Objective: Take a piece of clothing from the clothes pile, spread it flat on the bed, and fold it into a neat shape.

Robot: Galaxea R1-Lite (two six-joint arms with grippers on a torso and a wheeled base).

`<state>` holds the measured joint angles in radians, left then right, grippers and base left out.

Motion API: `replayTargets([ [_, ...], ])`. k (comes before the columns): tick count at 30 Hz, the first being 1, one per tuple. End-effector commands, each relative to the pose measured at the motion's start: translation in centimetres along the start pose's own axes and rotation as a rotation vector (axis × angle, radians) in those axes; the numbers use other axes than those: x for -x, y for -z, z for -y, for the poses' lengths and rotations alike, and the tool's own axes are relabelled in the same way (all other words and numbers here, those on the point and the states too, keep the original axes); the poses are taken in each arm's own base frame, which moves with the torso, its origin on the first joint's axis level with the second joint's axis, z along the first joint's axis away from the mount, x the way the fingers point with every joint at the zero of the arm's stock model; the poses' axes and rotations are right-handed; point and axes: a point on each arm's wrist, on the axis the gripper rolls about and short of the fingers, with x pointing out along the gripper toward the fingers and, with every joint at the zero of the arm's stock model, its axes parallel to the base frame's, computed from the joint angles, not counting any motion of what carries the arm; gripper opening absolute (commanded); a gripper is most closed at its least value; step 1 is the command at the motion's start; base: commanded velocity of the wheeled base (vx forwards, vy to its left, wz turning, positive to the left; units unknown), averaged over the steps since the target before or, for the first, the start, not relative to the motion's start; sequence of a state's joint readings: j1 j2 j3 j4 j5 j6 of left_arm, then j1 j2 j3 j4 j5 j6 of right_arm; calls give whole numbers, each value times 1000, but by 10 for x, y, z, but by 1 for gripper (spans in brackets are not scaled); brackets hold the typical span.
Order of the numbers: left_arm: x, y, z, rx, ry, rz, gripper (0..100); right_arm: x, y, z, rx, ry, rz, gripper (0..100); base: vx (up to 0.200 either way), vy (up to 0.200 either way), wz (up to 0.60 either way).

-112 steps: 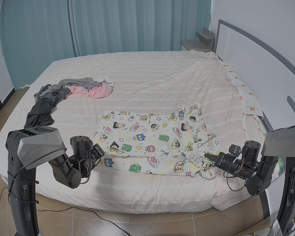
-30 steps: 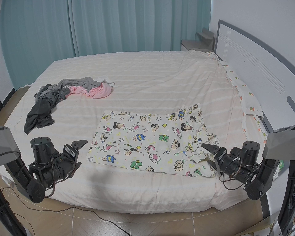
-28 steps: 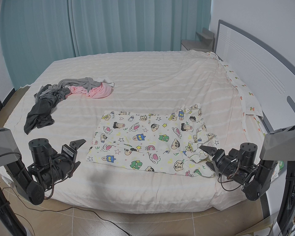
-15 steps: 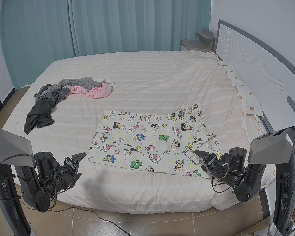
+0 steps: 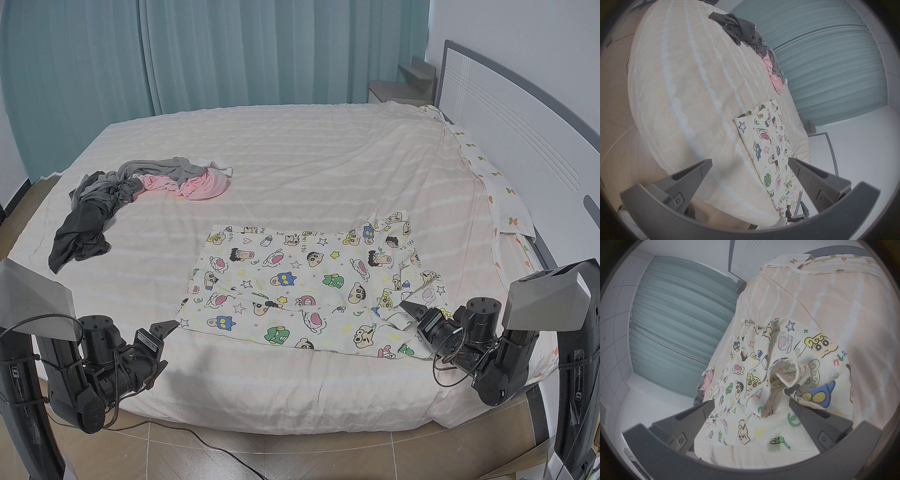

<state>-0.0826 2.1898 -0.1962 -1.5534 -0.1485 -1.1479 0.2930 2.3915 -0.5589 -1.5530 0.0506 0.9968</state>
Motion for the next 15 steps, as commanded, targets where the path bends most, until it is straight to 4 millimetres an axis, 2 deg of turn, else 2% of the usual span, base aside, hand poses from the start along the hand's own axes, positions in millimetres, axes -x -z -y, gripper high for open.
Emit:
replayTargets([
  [1, -1, 0, 0, -2, 7, 6, 100, 11, -6, -20, 2, -57, 16, 100, 0, 0, 0],
  [5, -1, 0, 0, -2, 9, 7, 100, 14, -5, -26, 5, -70, 15, 100, 0, 0, 0],
  [15, -2, 0, -2, -15, -2, 7, 100, 0, -1, -9, 12, -32, 16, 100, 0, 0, 0],
])
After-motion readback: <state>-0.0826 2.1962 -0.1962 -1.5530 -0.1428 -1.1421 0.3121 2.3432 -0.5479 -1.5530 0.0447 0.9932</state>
